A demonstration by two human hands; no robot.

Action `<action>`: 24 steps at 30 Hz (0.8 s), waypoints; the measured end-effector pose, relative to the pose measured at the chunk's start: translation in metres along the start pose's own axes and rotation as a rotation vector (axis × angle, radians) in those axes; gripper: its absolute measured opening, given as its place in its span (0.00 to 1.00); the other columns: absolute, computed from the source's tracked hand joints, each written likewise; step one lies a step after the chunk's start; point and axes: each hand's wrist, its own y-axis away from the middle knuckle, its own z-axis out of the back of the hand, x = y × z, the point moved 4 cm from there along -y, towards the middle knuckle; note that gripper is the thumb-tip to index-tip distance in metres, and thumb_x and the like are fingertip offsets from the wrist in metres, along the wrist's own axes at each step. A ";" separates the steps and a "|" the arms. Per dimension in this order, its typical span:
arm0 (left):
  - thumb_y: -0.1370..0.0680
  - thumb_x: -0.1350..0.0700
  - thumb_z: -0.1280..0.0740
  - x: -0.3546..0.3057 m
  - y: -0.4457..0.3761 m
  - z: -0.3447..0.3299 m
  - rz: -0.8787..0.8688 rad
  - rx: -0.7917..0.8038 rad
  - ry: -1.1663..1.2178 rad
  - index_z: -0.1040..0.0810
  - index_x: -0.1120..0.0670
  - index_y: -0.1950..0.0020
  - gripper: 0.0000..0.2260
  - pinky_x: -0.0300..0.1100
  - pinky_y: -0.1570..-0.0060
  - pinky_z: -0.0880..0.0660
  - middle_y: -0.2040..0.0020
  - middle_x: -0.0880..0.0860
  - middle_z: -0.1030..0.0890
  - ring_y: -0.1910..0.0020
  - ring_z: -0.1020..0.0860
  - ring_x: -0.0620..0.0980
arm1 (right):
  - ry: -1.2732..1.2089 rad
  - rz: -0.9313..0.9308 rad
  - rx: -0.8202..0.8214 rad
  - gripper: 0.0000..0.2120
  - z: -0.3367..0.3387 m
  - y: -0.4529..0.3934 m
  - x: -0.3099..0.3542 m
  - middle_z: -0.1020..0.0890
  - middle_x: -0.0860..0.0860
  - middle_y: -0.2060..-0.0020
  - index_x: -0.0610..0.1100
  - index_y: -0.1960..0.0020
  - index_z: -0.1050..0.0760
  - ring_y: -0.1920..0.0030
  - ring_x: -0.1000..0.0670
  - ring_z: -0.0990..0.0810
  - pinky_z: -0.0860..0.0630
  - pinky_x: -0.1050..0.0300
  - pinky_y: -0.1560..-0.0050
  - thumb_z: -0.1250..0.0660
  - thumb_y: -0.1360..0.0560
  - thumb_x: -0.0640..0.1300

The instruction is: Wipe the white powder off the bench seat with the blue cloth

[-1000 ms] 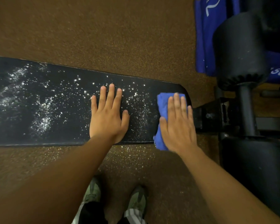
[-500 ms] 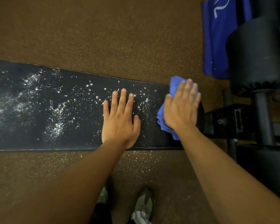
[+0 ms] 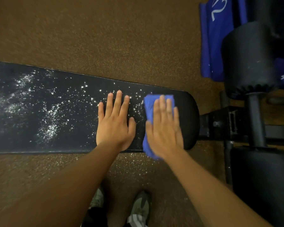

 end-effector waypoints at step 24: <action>0.22 0.47 0.49 0.000 0.000 -0.001 -0.006 -0.011 0.018 0.48 0.51 0.21 0.29 0.55 0.24 0.58 0.20 0.52 0.51 0.21 0.58 0.52 | -0.065 -0.064 -0.036 0.31 0.009 -0.039 -0.002 0.57 0.41 0.22 0.38 0.22 0.59 0.22 0.42 0.61 0.58 0.41 0.24 0.58 0.19 0.54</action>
